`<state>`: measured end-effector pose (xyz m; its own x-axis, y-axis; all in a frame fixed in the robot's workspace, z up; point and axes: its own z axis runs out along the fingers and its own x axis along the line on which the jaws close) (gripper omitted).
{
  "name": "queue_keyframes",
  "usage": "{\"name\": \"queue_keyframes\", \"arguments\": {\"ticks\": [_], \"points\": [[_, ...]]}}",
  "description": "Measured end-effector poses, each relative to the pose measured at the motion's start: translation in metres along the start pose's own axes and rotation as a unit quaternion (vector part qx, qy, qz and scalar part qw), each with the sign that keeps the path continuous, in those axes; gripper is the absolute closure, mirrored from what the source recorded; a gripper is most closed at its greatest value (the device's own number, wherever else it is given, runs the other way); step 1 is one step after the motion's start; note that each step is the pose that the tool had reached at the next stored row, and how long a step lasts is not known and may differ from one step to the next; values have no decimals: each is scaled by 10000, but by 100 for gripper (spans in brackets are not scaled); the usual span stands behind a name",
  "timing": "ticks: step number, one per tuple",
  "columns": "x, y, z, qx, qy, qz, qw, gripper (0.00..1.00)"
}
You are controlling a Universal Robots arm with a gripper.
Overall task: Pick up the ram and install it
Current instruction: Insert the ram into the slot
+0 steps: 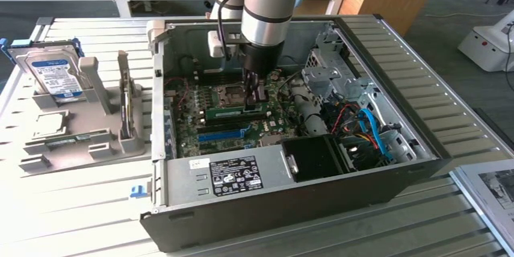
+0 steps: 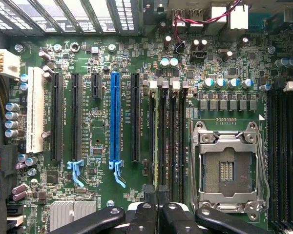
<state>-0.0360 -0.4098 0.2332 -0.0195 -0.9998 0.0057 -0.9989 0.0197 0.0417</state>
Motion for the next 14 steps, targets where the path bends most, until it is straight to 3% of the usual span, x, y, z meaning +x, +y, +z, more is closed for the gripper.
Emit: {"name": "queue_keyframes", "arguments": {"ticks": [14], "points": [[10,0,10,0,0,-16,10000,88]]}}
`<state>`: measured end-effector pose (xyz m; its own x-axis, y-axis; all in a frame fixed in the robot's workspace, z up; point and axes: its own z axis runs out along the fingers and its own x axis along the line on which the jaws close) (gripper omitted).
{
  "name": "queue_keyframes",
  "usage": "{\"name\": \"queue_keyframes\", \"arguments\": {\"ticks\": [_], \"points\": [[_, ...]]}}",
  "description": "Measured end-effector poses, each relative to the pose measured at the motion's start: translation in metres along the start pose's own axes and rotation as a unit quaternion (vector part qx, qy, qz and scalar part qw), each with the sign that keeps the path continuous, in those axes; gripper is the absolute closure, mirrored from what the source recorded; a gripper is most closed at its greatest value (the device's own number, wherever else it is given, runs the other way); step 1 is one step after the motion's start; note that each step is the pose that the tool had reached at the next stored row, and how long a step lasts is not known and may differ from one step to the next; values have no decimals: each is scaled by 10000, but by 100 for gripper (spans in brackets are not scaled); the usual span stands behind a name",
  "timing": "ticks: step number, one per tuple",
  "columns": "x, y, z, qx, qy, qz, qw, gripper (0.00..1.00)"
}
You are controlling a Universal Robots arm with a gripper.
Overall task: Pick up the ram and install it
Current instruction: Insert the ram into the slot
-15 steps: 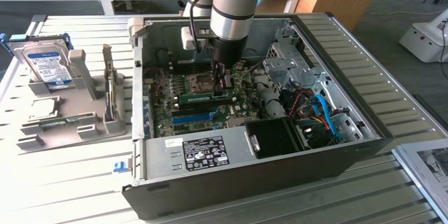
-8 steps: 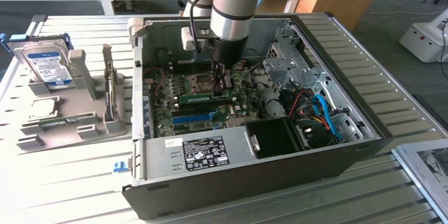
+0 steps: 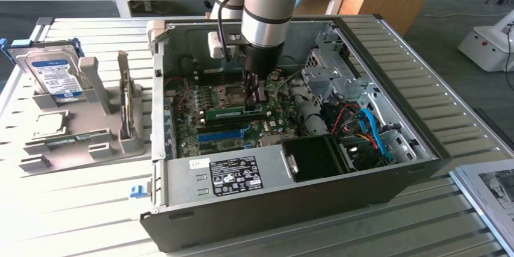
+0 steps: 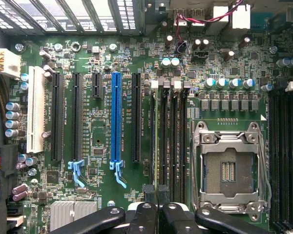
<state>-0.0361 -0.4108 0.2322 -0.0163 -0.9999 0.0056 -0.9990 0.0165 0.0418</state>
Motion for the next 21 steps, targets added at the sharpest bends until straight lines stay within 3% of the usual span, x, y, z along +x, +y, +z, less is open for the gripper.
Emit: {"name": "queue_keyframes", "arguments": {"ticks": [21], "points": [[-4,-1,14,0,0,-18,10000,88]]}}
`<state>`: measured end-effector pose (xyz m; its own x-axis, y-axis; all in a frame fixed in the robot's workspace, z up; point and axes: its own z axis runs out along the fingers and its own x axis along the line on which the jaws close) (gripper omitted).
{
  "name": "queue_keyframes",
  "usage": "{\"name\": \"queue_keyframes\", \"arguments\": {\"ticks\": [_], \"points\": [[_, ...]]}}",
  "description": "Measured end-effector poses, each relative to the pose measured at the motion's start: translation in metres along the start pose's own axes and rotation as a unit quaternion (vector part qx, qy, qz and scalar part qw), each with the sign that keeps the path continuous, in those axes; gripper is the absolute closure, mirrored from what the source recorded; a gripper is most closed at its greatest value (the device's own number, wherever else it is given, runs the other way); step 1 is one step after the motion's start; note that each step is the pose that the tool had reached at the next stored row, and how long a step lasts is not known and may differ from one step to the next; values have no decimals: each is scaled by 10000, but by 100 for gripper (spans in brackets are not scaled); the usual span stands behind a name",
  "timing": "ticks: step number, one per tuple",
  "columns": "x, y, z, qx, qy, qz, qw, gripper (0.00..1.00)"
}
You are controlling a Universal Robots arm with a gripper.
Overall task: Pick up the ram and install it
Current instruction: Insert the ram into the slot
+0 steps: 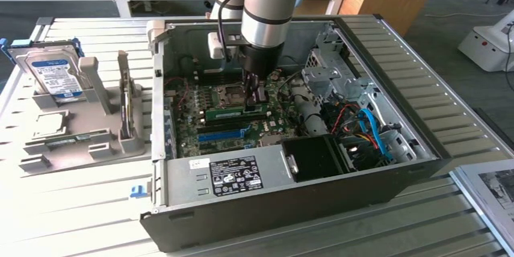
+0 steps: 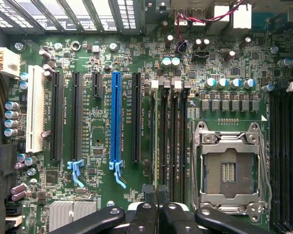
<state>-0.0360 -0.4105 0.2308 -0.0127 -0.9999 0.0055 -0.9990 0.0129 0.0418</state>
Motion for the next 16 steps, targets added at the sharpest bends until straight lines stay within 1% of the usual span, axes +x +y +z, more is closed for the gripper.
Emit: {"name": "queue_keyframes", "arguments": {"ticks": [16], "points": [[0,-1,24,0,0,0,10000,88]]}}
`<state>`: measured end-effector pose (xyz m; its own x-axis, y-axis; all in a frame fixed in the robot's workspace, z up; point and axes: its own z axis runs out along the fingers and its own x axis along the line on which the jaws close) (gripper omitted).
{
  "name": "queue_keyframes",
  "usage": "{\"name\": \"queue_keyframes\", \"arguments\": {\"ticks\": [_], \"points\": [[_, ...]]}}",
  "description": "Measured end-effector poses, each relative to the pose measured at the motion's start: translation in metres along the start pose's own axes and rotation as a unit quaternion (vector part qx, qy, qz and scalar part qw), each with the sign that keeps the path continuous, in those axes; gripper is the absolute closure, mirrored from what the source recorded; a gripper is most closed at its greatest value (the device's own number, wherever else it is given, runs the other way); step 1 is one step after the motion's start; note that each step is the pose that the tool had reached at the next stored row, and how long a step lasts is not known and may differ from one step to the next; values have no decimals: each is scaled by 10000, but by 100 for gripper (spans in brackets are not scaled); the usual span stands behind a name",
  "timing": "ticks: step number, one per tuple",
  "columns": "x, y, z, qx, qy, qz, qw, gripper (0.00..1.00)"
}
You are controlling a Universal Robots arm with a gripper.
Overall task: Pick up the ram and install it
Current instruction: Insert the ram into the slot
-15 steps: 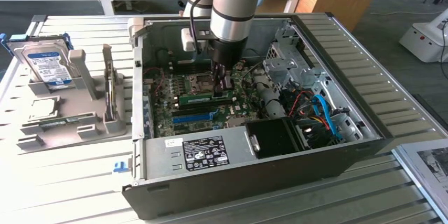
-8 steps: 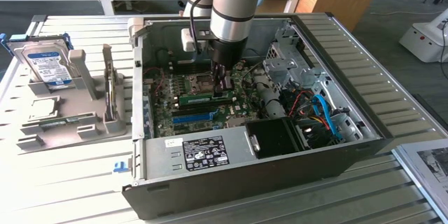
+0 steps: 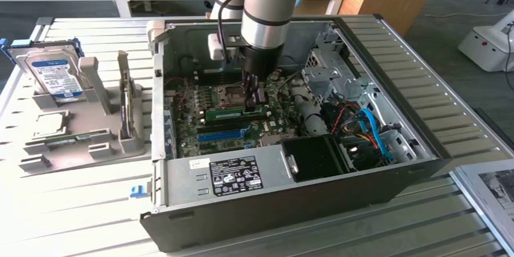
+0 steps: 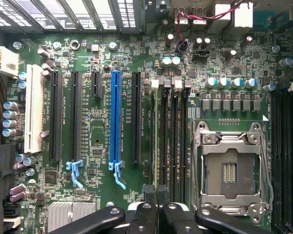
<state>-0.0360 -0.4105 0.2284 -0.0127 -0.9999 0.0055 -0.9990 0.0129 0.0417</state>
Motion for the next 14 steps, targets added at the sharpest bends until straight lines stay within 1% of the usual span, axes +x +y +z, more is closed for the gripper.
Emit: {"name": "queue_keyframes", "arguments": {"ticks": [14], "points": [[0,-1,35,0,1,0,10000,88]]}}
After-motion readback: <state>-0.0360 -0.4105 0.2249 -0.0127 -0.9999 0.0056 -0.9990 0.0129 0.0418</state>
